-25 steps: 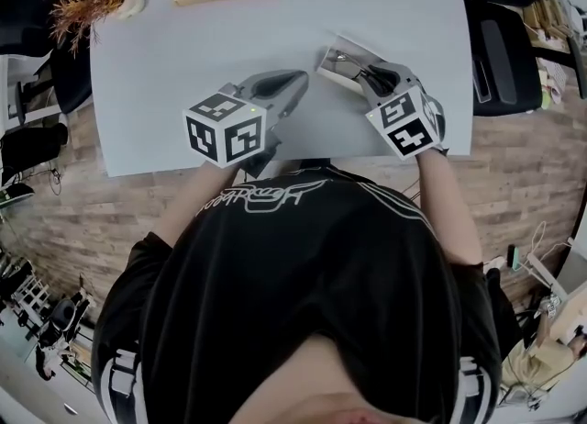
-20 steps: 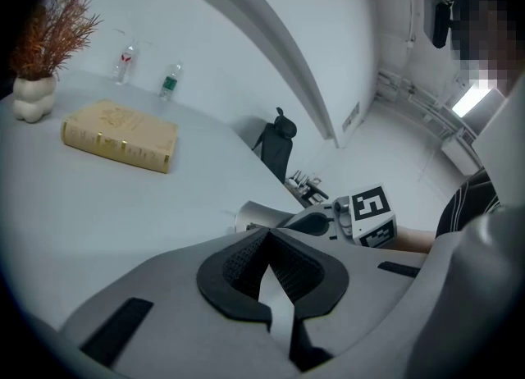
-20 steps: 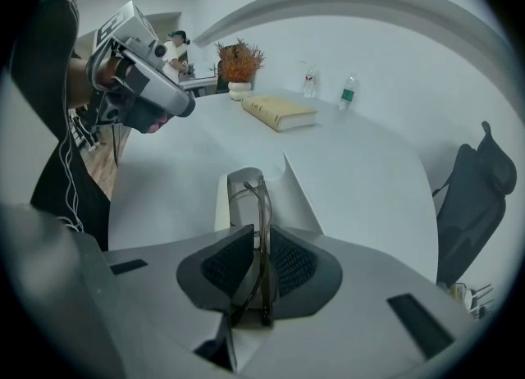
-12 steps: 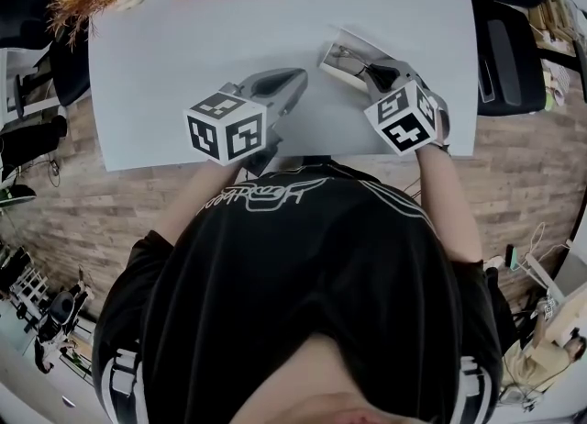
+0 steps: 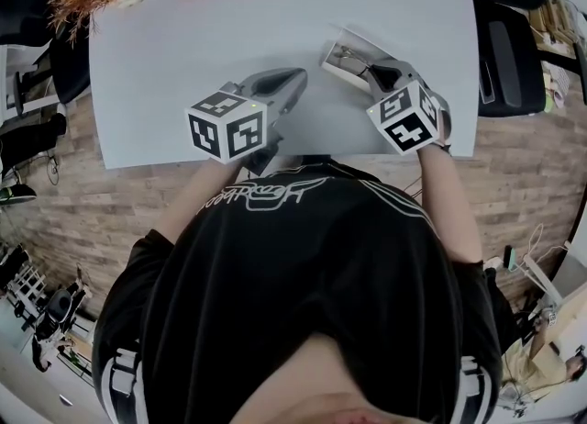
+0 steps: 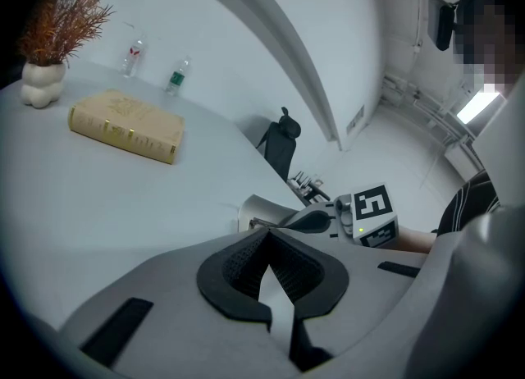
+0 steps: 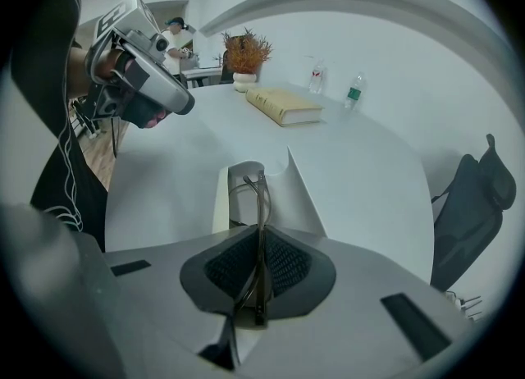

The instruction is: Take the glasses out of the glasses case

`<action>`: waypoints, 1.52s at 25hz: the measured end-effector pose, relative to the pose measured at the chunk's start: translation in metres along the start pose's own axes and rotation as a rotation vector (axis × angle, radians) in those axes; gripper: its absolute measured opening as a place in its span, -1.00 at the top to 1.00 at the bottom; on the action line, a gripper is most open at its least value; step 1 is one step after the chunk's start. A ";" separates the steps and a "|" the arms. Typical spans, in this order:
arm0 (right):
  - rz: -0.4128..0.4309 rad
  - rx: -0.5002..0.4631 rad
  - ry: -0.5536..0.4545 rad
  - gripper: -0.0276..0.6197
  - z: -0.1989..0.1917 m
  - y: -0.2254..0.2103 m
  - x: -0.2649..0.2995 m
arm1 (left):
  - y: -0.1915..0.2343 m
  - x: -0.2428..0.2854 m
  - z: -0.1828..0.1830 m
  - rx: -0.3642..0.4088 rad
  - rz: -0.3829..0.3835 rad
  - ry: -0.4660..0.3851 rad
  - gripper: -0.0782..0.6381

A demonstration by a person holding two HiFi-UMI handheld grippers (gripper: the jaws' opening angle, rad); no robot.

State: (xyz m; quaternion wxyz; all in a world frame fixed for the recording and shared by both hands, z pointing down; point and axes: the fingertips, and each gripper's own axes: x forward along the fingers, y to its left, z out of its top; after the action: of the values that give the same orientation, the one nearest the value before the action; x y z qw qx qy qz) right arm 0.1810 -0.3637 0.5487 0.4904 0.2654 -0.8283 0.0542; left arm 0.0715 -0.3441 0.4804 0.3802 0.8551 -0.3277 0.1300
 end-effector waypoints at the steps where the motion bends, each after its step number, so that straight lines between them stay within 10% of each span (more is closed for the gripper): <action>1: 0.000 -0.002 0.003 0.84 0.000 0.000 0.000 | 0.001 -0.001 0.000 -0.001 0.003 -0.003 0.76; 38: -0.232 -0.166 0.064 0.85 0.023 -0.016 -0.020 | 0.016 -0.051 0.011 -0.010 0.039 -0.085 0.76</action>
State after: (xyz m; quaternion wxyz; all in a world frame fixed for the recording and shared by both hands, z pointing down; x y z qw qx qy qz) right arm 0.1783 -0.3775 0.5179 0.5399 0.3159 -0.7776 -0.0632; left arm 0.0219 -0.3363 0.4582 0.3675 0.8513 -0.3609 0.0994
